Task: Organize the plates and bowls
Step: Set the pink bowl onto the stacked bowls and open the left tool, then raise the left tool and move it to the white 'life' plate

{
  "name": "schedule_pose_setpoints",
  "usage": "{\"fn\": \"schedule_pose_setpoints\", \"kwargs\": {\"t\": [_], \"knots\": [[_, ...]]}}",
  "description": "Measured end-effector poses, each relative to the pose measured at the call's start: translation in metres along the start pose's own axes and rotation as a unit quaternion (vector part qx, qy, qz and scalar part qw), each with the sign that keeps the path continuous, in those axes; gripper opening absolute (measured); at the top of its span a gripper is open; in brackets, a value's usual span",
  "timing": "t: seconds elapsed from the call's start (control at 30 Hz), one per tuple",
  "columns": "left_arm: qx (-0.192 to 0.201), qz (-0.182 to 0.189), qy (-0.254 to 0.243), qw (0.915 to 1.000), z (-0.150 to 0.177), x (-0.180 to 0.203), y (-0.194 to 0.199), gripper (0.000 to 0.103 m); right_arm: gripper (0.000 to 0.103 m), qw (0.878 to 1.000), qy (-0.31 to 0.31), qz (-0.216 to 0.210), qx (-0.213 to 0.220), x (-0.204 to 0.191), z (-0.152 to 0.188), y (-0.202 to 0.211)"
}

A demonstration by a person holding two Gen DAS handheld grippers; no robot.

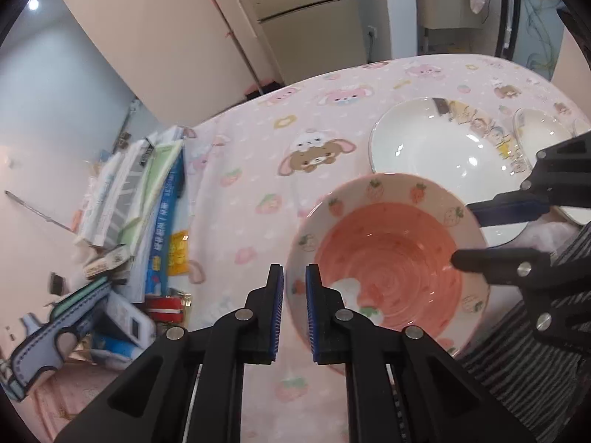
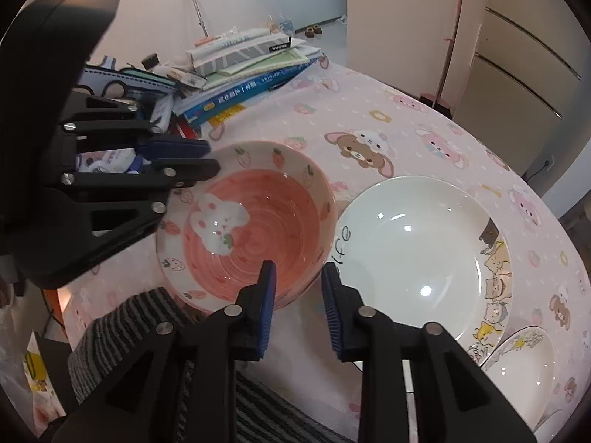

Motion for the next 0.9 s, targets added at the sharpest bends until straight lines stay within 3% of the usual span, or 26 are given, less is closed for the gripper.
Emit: {"fn": "schedule_pose_setpoints", "kwargs": {"t": [0.1, 0.13, 0.17, 0.2, 0.23, 0.27, 0.3, 0.37, 0.47, 0.63, 0.73, 0.8, 0.9], "knots": [[0.005, -0.01, -0.008, 0.9999, 0.0, -0.001, 0.002, 0.012, 0.03, 1.0, 0.003, 0.002, 0.012, 0.0, -0.001, 0.003], [0.009, -0.015, -0.013, 0.9998, 0.001, -0.001, 0.004, 0.012, 0.042, 1.0, 0.004, 0.001, 0.02, 0.001, -0.001, 0.006], [0.015, -0.015, -0.013, 0.9997, 0.001, -0.002, 0.007, 0.012, 0.062, 1.0, 0.003, 0.001, 0.03, 0.003, -0.001, 0.011], [0.022, -0.012, -0.01, 0.9996, 0.001, -0.004, 0.01, 0.015, 0.073, 0.999, 0.002, 0.001, 0.047, 0.006, -0.001, 0.018], [0.031, -0.002, 0.001, 0.9995, 0.0, -0.006, 0.013, 0.019, 0.091, 0.998, 0.0, 0.002, 0.063, 0.009, -0.002, 0.024], [0.044, 0.019, 0.026, 0.9985, -0.001, -0.009, 0.017, 0.033, 0.101, 0.997, -0.004, 0.005, 0.08, 0.014, -0.002, 0.032], [0.056, 0.034, 0.043, 0.9969, -0.003, -0.011, 0.021, 0.063, 0.103, 0.995, -0.009, 0.006, 0.096, 0.02, -0.002, 0.039], [0.122, 0.049, 0.077, 0.9884, -0.011, -0.015, 0.037, 0.103, 0.103, 0.993, -0.022, -0.005, 0.118, 0.033, -0.001, 0.052], [0.212, 0.061, 0.104, 0.9698, -0.022, -0.012, 0.062, 0.103, 0.103, 0.988, -0.047, -0.038, 0.142, 0.051, 0.006, 0.066], [0.269, 0.121, 0.149, 0.9437, -0.04, 0.012, 0.083, 0.103, 0.103, 0.975, -0.054, -0.02, 0.215, 0.094, 0.026, 0.099], [0.278, 0.162, 0.159, 0.9336, -0.056, 0.034, 0.084, 0.103, 0.103, 0.968, -0.069, -0.017, 0.241, 0.117, 0.041, 0.116], [0.265, 0.181, 0.15, 0.9351, -0.067, 0.048, 0.079, 0.103, 0.103, 0.965, -0.087, -0.008, 0.249, 0.135, 0.048, 0.122], [0.244, 0.181, 0.126, 0.9444, -0.081, 0.067, 0.071, 0.103, 0.103, 0.958, -0.117, -0.007, 0.263, 0.155, 0.058, 0.128]]}}
Point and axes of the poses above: each gripper's, at about its wrist camera, not at the fingertips, and y roughly against the way its jaws point, x to its right, z to its underside, the point moved 6 cm from there along -y, roughly the way its jaws point, and after that the axes turned 9 degrees about x, right-handed, at the moved point
